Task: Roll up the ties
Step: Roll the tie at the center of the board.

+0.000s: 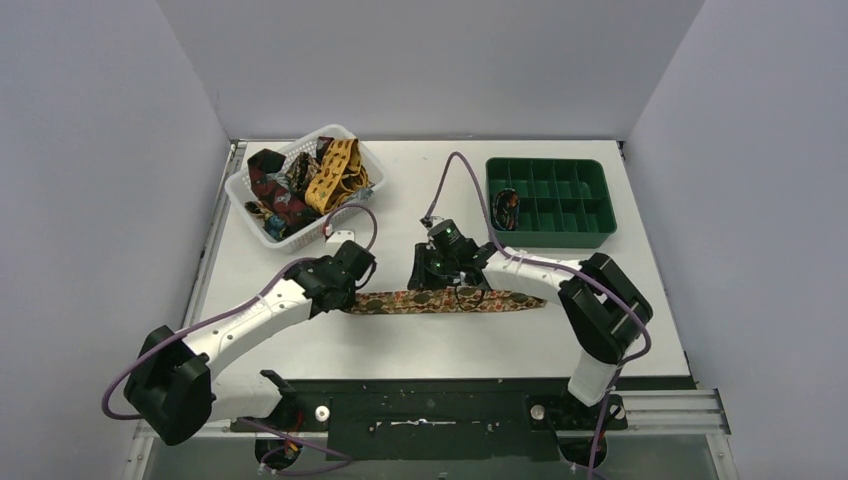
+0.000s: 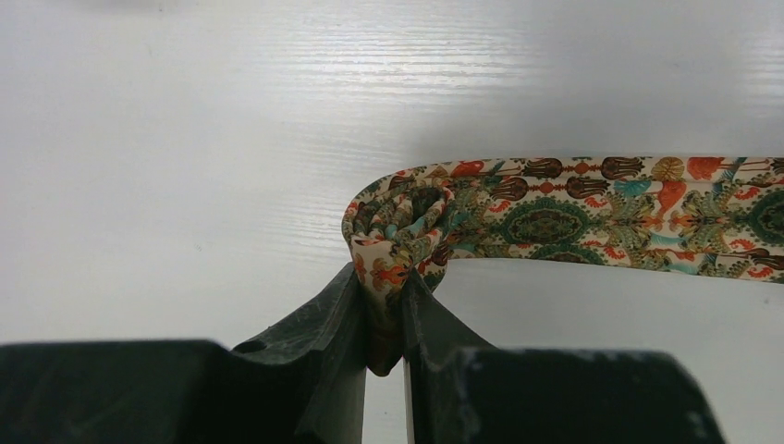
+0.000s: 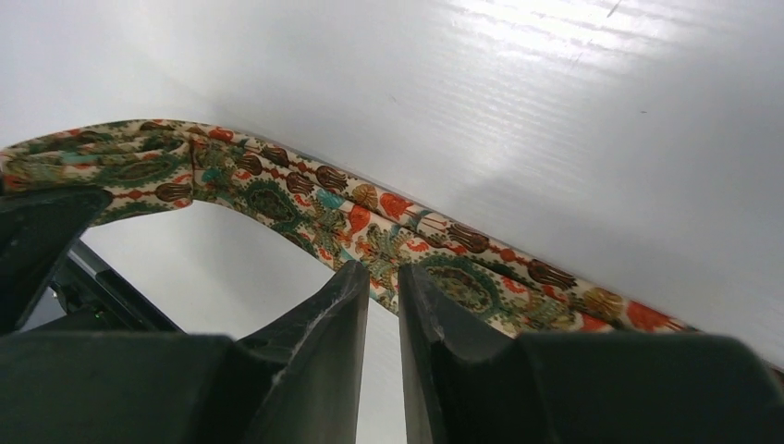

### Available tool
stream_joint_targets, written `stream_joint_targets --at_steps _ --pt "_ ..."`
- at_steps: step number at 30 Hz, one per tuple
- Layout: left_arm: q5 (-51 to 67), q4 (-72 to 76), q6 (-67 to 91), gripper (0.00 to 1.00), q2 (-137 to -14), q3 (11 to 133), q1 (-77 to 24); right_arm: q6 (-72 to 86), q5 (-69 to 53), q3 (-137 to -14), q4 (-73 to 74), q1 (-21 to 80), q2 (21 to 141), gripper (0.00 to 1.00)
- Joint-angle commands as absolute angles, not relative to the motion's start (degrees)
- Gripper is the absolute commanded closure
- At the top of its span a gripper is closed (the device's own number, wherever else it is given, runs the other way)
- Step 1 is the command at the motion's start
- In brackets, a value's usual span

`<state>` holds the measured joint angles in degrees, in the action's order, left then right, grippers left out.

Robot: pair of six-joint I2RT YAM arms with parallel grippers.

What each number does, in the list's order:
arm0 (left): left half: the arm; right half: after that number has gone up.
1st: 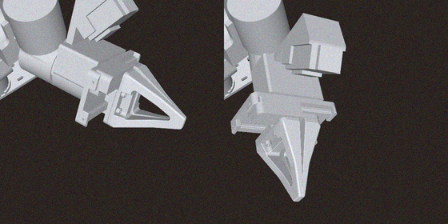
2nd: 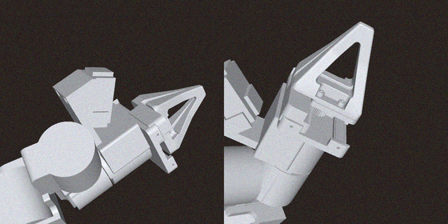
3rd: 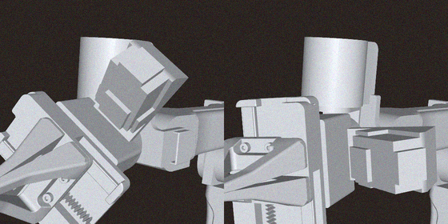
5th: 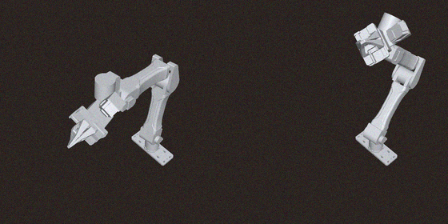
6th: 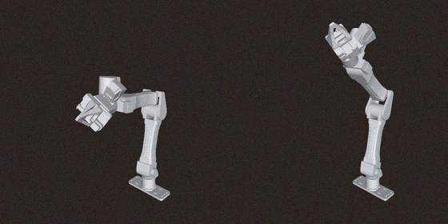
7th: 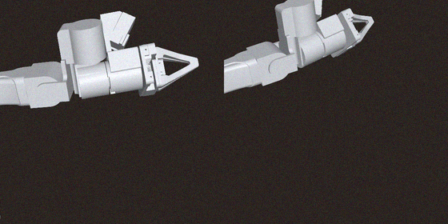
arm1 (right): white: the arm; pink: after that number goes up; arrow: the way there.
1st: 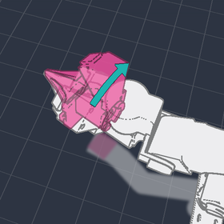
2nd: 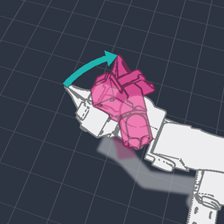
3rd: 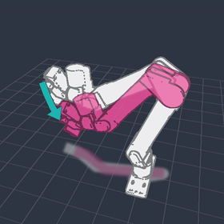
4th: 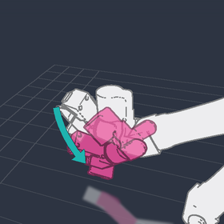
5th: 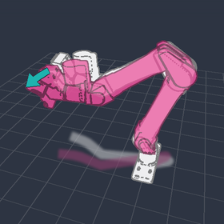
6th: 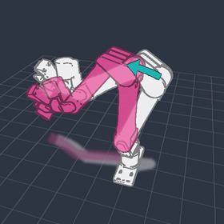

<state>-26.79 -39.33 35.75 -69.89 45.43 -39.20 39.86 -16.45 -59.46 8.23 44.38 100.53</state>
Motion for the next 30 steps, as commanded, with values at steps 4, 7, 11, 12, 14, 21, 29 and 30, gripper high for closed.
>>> stream_joint_targets --at_steps 4,7,11,12,14,21,29,30 --pt "-36.4 -43.5 36.9 0.96 -75.8 50.1 -43.3 42.7 -8.7 -56.1 5.7 42.3 91.1 0.78" --pt "-38.5 -43.8 38.2 0.96 -78.5 51.2 -45.4 43.9 -5.5 -53.9 5.1 41.3 87.8 0.78" --pt "-41.1 -44.7 40.3 0.96 -83.1 53.3 -48.2 45.0 -1.5 -51.3 5.1 40.1 84.4 0.77" --pt "-41.5 -45.0 40.6 0.96 -84.4 53.9 -48.9 45.3 -1.0 -50.9 5.3 39.7 83.8 0.77" --pt "-42.6 -46.2 41.9 0.96 -87.2 55.3 -50.2 45.8 -0.7 -50.1 5.2 38.9 82.9 0.76" --pt "-43.7 -47.8 44.4 0.89 -95.3 59.9 -53.6 46.4 -1.8 -49.2 5.3 37.4 82.2 0.75" --pt "-39.0 -44.8 42.7 0.73 -96.9 61.2 -54.4 46.7 -4.2 -48.6 4.7 36.4 82.8 0.71" --pt "-37.7 -43.7 42.3 0.69 -96.4 60.8 -54.4 46.6 -4.6 -48.5 4.5 36.3 82.8 0.69"
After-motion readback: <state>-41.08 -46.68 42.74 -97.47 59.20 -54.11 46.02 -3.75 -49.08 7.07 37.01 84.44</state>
